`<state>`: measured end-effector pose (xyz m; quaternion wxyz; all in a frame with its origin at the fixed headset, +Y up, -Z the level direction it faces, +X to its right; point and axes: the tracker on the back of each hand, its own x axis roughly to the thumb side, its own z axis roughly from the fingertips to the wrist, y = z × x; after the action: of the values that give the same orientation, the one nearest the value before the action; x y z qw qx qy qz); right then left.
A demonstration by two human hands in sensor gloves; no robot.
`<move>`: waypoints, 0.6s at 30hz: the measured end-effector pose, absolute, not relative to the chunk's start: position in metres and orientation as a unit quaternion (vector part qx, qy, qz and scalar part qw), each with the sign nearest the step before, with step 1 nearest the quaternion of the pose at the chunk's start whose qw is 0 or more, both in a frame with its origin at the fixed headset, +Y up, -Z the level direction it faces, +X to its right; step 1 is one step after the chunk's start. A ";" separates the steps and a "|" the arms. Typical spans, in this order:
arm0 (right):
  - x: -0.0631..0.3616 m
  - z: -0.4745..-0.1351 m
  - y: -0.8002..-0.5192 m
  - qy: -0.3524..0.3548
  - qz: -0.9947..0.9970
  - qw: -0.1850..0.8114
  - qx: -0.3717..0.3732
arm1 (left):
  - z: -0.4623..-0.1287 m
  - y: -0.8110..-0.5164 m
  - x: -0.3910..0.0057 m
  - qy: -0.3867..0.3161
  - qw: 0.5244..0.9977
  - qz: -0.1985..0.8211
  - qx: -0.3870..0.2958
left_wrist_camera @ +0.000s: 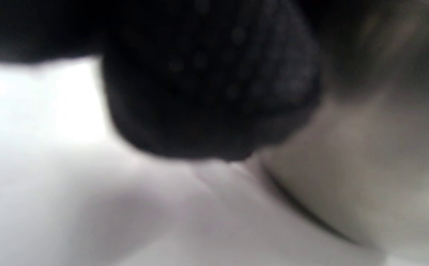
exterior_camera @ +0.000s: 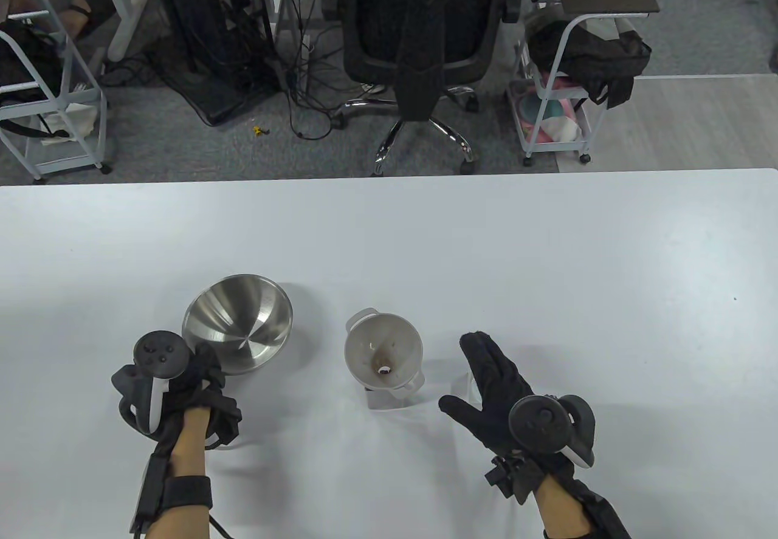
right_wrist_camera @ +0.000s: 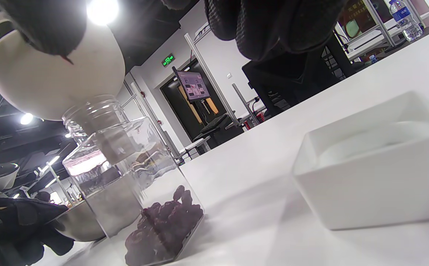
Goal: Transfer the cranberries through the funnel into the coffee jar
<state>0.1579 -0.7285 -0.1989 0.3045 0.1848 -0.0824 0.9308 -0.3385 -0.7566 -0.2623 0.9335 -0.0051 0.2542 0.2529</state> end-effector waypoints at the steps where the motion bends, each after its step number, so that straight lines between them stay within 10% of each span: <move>1: 0.158 -0.199 -0.729 -0.082 0.931 0.305 0.185 | -0.262 -0.757 -0.339 0.253 0.933 0.256 -0.012; 18: 0.158 -0.198 -0.729 -0.083 0.929 0.307 0.187 | -0.254 -0.751 -0.350 0.253 0.931 0.260 -0.032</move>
<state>0.1579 -0.7287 -0.1982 0.3072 0.1866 -0.0834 0.9294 -0.3505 -0.7510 -0.2538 0.9314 -0.0321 0.2533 0.2596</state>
